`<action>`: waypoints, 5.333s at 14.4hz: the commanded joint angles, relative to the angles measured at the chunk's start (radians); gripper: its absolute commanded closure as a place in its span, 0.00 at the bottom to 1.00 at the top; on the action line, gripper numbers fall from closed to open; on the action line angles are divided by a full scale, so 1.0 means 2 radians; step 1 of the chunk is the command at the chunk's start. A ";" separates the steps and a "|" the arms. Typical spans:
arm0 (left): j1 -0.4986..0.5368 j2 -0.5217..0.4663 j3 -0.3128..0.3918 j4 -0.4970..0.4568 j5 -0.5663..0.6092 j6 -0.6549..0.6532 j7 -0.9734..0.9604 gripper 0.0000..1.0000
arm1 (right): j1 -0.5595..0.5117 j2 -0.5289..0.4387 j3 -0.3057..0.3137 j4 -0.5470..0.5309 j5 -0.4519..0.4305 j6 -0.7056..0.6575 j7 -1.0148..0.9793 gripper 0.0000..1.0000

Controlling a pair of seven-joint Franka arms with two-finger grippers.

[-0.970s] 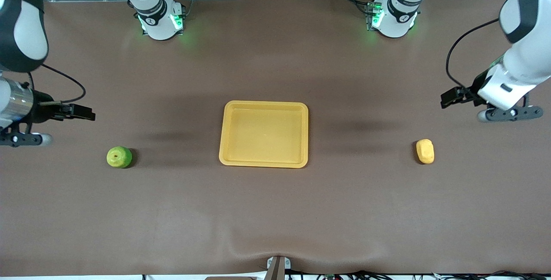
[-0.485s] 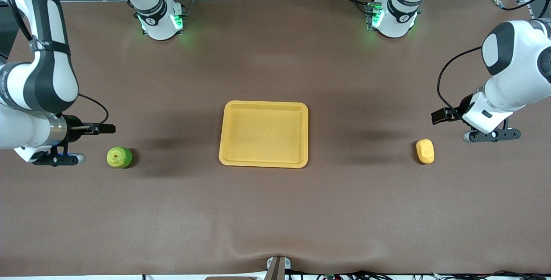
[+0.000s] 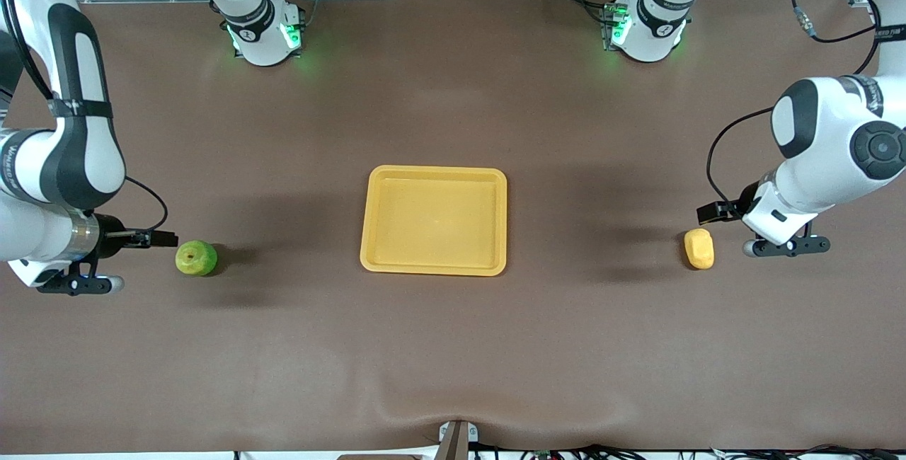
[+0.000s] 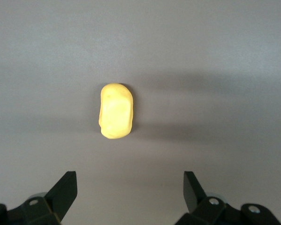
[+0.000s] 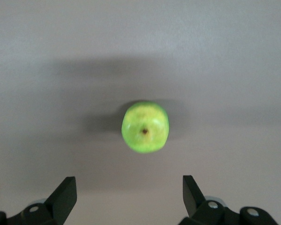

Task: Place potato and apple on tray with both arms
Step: 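Lower the right gripper to the apple while the left gripper reaches the potato, then close the right gripper on the apple while the left gripper grips the potato, then carry the apple with the right gripper while the left gripper carries the potato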

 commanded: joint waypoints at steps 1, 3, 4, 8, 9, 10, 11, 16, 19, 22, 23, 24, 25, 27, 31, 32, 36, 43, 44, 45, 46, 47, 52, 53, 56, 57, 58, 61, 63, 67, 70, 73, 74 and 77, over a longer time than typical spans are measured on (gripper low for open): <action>0.005 0.012 -0.003 0.000 0.007 0.021 0.006 0.00 | -0.009 -0.003 0.006 -0.044 -0.005 0.061 -0.013 0.00; 0.005 0.027 -0.002 0.000 0.007 0.038 0.006 0.00 | -0.017 0.013 0.006 -0.050 -0.004 0.095 -0.032 0.00; 0.005 0.038 -0.001 0.000 0.008 0.054 0.006 0.00 | -0.019 0.020 0.007 -0.050 -0.002 0.100 -0.032 0.00; 0.025 0.076 -0.001 0.001 0.012 0.103 0.006 0.00 | -0.021 0.040 0.007 -0.051 0.018 0.100 -0.025 0.00; 0.025 0.082 -0.002 0.001 0.012 0.111 0.006 0.00 | -0.022 0.046 0.007 -0.050 0.029 0.101 -0.026 0.00; 0.024 0.087 -0.001 0.001 0.012 0.117 0.005 0.00 | -0.022 0.053 0.007 -0.050 0.034 0.101 -0.026 0.00; 0.025 0.094 -0.001 0.001 0.012 0.125 0.005 0.00 | -0.023 0.058 0.007 -0.050 0.036 0.102 -0.026 0.00; 0.028 0.123 0.000 0.000 0.012 0.171 0.005 0.00 | -0.027 0.084 0.007 -0.051 0.036 0.134 -0.026 0.00; 0.028 0.133 0.001 0.000 0.013 0.175 0.006 0.00 | -0.027 0.092 0.007 -0.051 0.036 0.137 -0.026 0.00; 0.027 0.136 0.002 -0.002 0.013 0.175 0.005 0.00 | -0.027 0.094 0.007 -0.050 0.036 0.135 -0.026 0.34; 0.027 0.137 0.002 -0.003 0.013 0.175 0.005 0.00 | -0.027 0.094 0.007 -0.050 0.036 0.134 -0.026 0.55; 0.027 0.138 0.002 -0.004 0.018 0.175 0.005 0.00 | -0.027 0.094 0.007 -0.050 0.036 0.134 -0.026 0.75; 0.028 0.138 0.002 -0.006 0.028 0.175 0.005 0.00 | -0.027 0.093 0.007 -0.050 0.036 0.133 -0.026 0.89; 0.031 0.139 0.002 -0.007 0.040 0.175 0.005 0.00 | -0.026 0.091 0.007 -0.048 0.036 0.131 -0.026 1.00; 0.037 0.145 0.001 -0.007 0.041 0.175 0.005 0.08 | -0.024 0.075 0.007 -0.039 0.036 0.105 -0.026 1.00; 0.037 0.146 0.001 -0.007 0.041 0.175 0.005 0.10 | -0.024 0.066 0.007 -0.037 0.036 0.091 -0.026 1.00; 0.037 0.145 0.000 -0.007 0.041 0.175 0.003 0.18 | -0.022 0.030 0.007 -0.035 0.035 0.085 -0.033 1.00; 0.031 0.142 -0.002 -0.007 0.041 0.172 -0.001 0.61 | 0.005 -0.013 0.011 -0.022 0.036 0.010 0.039 1.00; 0.031 0.140 -0.004 -0.007 0.041 0.169 -0.001 0.62 | 0.013 -0.017 0.011 -0.022 0.036 0.001 0.060 1.00; 0.031 0.138 -0.005 -0.007 0.042 0.169 -0.001 0.65 | 0.020 -0.021 0.011 -0.023 0.037 -0.006 0.086 1.00; 0.031 0.136 -0.005 -0.007 0.042 0.166 0.002 0.69 | 0.031 -0.022 0.011 -0.022 0.037 -0.011 0.124 1.00; 0.029 0.133 -0.006 -0.007 0.042 0.162 0.004 0.73 | 0.041 -0.022 0.011 -0.022 0.038 -0.011 0.157 1.00; 0.024 0.109 -0.028 -0.001 0.042 0.114 0.000 0.85 | 0.085 -0.018 0.011 -0.023 0.091 -0.009 0.292 1.00; 0.024 0.103 -0.036 0.003 0.042 0.097 -0.003 0.85 | 0.098 -0.017 0.011 -0.024 0.099 -0.008 0.332 1.00; 0.024 0.087 -0.055 0.020 0.042 0.054 -0.004 0.85 | 0.140 -0.017 0.011 -0.026 0.102 -0.006 0.450 1.00; 0.024 0.087 -0.061 0.031 0.042 0.040 -0.003 0.85 | 0.153 -0.017 0.011 -0.025 0.102 -0.004 0.480 1.00; 0.024 0.087 -0.069 0.041 0.041 0.031 -0.004 0.86 | 0.167 -0.016 0.011 -0.026 0.102 0.006 0.526 1.00; 0.024 0.087 -0.096 0.067 0.041 -0.008 -0.005 0.87 | 0.221 -0.013 0.010 -0.044 0.102 0.065 0.647 1.00; 0.024 0.087 -0.110 0.079 0.041 -0.026 -0.005 0.86 | 0.260 -0.009 0.010 -0.066 0.102 0.126 0.748 1.00; 0.016 0.086 -0.139 0.094 0.042 -0.036 -0.005 0.86 | 0.317 0.013 0.009 -0.104 0.099 0.227 0.858 1.00; -0.016 0.087 -0.141 0.099 0.042 -0.039 -0.023 0.87 | 0.330 0.023 0.009 -0.125 0.098 0.262 0.861 1.00; -0.047 0.092 -0.142 0.107 0.042 -0.039 -0.053 0.88 | 0.330 0.026 0.010 -0.154 0.099 0.305 0.876 1.00; -0.063 0.093 -0.142 0.110 0.042 -0.039 -0.074 0.88 | 0.331 0.032 0.010 -0.158 0.099 0.314 0.878 1.00; -0.097 0.106 -0.142 0.132 0.042 -0.039 -0.127 0.87 | 0.335 0.034 0.010 -0.160 0.101 0.318 0.879 1.00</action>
